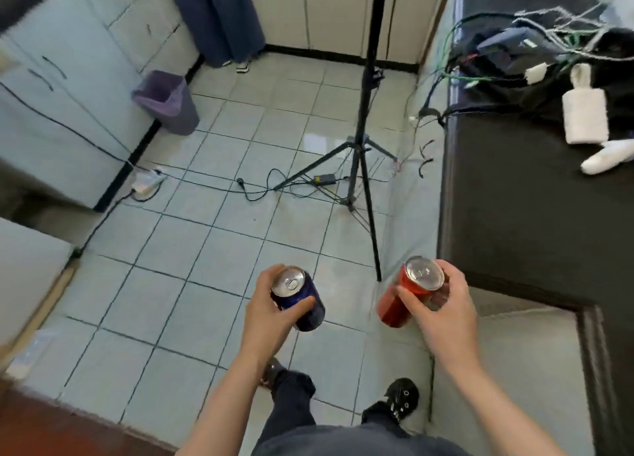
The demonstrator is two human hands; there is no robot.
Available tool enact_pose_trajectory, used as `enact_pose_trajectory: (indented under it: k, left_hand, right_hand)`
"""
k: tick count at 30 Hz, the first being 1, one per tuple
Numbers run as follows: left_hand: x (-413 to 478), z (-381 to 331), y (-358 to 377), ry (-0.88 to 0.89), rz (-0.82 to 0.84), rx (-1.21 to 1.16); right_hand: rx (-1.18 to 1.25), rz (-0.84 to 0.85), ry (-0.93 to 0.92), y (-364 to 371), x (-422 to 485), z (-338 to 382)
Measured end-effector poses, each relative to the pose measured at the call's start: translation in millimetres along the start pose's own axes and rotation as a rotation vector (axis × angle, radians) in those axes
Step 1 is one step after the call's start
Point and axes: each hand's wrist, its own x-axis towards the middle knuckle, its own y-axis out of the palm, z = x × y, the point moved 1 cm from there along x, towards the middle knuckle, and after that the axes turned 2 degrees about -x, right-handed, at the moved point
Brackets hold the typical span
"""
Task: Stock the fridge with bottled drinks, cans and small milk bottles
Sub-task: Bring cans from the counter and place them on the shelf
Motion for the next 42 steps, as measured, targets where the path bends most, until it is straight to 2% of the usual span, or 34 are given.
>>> enact_pose_trajectory:
  k: [5, 11, 20, 26, 35, 39, 42]
  left_hand:
    - [17.8, 24.6, -126.5, -0.016, -0.122, -0.042]
    - [21.1, 44.8, -251.9, -0.032, -0.382, -0.121]
    - [3.8, 101.6, -375.2, -0.191, -0.763, -0.196]
    - [20.5, 140.5, -466.6, -0.275, -0.907, -0.208]
    - [73.7, 132.9, -644.8, -0.247, -1.237, -0.218]
    - [83.4, 134.1, -689.4, -0.195, -1.365, -0.237]
    - [85.6, 143.7, -717.4, -0.192, -1.396, -0.366]
  right_hand:
    - [0.015, 0.142, -0.083, 121.8, -4.5, 68.1]
    - [0.011, 0.361, -0.288, 253.9, -14.7, 146.9]
    - [-0.062, 0.778, -0.474, 430.6, -40.9, 225.6]
    - [-0.083, 1.013, -0.542, 574.0, -49.9, 275.4]
    - [0.008, 1.207, -0.682, 763.0, -70.3, 411.9]
    - [-0.004, 1.279, -0.719, 820.7, -89.8, 450.0]
    - [0.001, 1.295, -0.718, 858.1, -104.6, 468.2]
